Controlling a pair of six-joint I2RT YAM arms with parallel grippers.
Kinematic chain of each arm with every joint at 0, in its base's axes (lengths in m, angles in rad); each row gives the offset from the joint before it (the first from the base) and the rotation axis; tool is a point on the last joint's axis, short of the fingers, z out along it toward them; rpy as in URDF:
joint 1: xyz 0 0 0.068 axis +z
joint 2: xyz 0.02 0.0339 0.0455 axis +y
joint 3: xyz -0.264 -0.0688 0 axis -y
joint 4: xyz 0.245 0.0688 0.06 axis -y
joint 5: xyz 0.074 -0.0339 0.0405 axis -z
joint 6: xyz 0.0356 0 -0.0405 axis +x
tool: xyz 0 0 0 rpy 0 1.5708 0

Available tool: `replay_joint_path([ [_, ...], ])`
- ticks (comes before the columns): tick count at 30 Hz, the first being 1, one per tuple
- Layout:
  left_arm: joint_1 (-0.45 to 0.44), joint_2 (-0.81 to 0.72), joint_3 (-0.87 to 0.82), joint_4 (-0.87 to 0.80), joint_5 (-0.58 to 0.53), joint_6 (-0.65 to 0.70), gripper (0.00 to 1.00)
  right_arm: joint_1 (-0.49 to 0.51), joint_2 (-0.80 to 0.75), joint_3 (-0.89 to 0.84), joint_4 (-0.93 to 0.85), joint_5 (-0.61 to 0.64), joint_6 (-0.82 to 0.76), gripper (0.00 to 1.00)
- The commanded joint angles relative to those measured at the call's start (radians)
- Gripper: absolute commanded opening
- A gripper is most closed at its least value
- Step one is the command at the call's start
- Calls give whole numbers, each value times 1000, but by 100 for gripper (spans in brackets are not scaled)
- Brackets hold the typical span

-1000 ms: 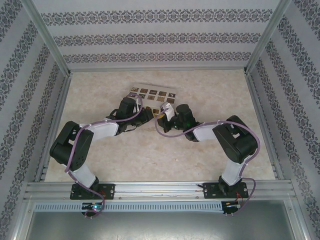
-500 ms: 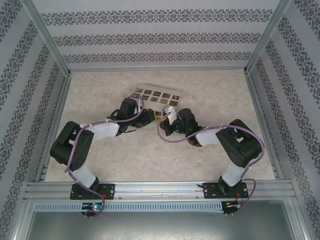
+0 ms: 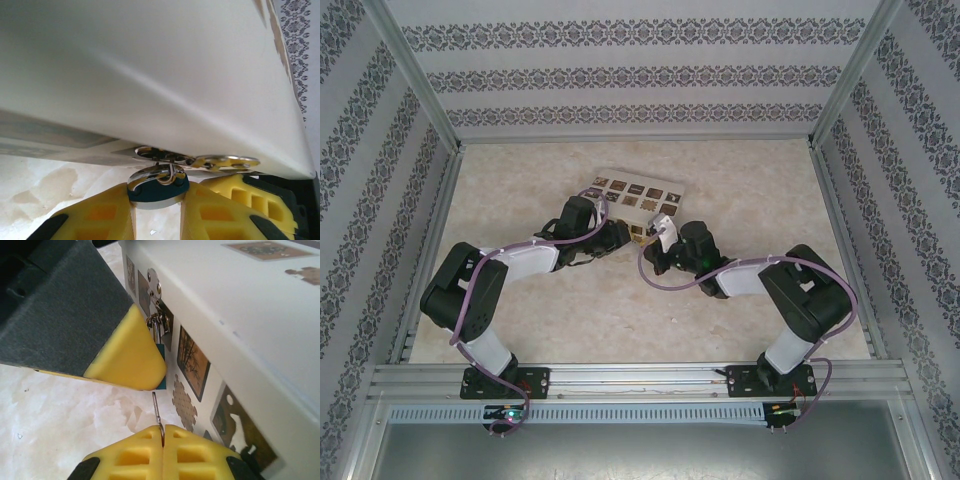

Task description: Unlock the padlock with the key

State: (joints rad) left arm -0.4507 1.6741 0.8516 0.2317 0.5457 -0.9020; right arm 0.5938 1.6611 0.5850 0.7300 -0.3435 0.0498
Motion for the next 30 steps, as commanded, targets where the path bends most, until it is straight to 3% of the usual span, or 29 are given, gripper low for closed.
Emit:
replay_joint_path([
  [1, -3, 7, 36, -5, 20, -5, 23, 13, -26, -15, 19, 14, 18, 0],
  [14, -4, 0, 42, -5, 23, -6, 23, 20, 10, -7, -10, -19, 37, 0],
  [30, -4, -8, 38, -9, 26, -8, 23, 31, 60, 4, 57, 42, 90, 0],
])
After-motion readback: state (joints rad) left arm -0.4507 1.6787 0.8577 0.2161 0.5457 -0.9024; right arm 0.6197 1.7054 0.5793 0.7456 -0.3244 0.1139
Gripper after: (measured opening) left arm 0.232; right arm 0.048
